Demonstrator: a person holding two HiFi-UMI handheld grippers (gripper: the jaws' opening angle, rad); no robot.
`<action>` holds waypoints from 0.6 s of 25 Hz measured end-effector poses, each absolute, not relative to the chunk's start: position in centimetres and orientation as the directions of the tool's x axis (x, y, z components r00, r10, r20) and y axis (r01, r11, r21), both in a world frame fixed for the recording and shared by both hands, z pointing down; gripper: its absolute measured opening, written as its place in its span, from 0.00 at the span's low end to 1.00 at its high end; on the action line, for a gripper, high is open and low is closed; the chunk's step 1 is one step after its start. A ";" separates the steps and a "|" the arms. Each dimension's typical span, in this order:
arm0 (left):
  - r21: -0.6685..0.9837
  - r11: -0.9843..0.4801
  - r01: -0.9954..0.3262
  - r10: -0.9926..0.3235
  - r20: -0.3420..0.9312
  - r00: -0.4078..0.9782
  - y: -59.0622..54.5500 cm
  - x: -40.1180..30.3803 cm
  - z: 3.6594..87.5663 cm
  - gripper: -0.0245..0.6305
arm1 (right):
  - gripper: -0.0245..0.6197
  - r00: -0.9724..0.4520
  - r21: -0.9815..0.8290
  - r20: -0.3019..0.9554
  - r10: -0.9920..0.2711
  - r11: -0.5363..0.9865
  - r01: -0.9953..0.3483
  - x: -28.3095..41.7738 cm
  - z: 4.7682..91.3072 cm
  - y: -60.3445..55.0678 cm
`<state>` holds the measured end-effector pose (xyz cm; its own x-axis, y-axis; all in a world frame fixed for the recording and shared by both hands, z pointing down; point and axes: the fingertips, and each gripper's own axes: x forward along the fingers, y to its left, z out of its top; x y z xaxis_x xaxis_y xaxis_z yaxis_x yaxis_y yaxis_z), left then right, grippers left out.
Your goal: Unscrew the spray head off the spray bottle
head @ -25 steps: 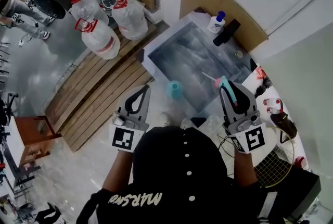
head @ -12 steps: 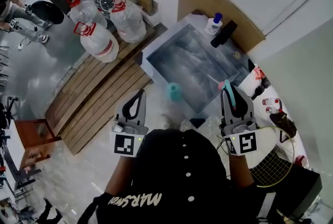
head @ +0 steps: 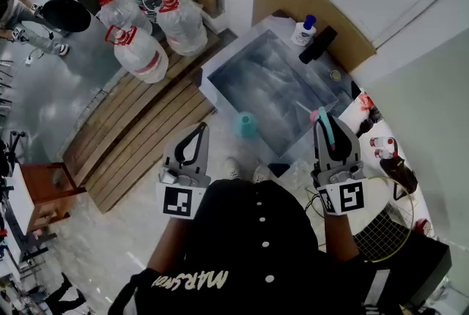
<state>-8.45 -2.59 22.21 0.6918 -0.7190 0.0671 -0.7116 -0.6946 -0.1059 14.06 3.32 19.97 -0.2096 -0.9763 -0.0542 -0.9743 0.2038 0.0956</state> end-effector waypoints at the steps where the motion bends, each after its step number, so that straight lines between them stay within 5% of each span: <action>1: -0.104 -0.695 -0.711 -0.718 0.068 0.692 -2.6 -8.4 22.2 0.07 | 0.18 -0.207 0.095 -0.051 -0.977 0.202 -0.975 14.1 20.0 3.3; 15: -0.112 -0.696 -0.709 -0.717 0.068 0.693 -2.6 -8.2 22.0 0.07 | 0.18 -0.209 0.096 -0.054 -0.976 0.203 -0.974 14.1 19.7 3.1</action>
